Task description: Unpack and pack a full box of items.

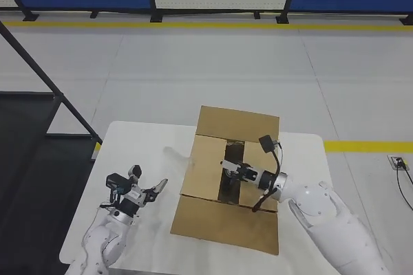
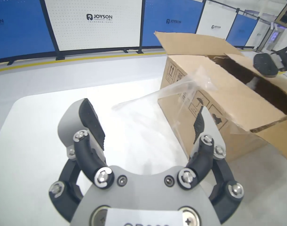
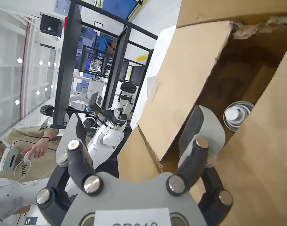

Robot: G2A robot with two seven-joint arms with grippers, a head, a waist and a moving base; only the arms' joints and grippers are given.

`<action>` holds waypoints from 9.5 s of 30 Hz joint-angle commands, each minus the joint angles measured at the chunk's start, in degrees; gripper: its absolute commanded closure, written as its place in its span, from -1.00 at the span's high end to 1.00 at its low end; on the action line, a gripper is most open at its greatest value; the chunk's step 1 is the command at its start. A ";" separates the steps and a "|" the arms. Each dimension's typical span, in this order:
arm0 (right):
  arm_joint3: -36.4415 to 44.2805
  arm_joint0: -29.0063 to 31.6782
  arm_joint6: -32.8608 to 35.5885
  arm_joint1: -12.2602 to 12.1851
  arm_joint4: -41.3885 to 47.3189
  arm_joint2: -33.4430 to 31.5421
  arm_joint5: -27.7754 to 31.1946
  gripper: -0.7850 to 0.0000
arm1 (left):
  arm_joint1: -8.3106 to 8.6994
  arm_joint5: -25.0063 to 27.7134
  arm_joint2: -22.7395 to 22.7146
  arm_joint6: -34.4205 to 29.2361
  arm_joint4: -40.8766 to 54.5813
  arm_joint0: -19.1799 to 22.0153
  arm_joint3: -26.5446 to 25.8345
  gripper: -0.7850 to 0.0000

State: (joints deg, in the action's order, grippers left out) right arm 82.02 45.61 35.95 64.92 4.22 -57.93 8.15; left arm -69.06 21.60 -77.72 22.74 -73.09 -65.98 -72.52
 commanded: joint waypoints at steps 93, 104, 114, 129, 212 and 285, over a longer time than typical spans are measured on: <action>2.19 4.33 5.69 6.45 9.08 -6.66 17.85 1.00 | -0.65 -12.78 -4.38 -0.65 2.27 -10.66 -16.51 1.00; 15.07 16.26 7.80 3.57 1.60 -16.95 21.24 1.00 | -0.37 -10.99 -5.09 -1.25 -1.82 -9.28 -11.78 1.00; 15.48 17.97 9.05 2.71 3.70 -20.12 22.00 1.00 | -0.51 -11.57 -4.73 -2.52 -3.05 -7.32 -8.75 1.00; 15.48 20.76 8.56 1.54 2.15 -23.99 23.01 1.00 | -0.23 -11.44 -8.47 0.16 -1.04 -11.24 -20.15 1.00; 11.29 40.24 10.01 -5.77 23.88 -49.81 49.85 1.00 | -11.74 -12.08 31.30 -59.30 55.72 25.81 -11.08 1.00; 36.19 39.23 3.21 -0.17 -15.38 -49.91 35.81 1.00 | -13.27 -1.68 -3.72 -65.87 48.17 -3.28 -45.74 1.00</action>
State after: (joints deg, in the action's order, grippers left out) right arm 116.64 85.81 39.14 64.71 -6.34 -109.76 46.25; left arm -82.60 19.29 -78.82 -43.59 -25.91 -67.09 -117.20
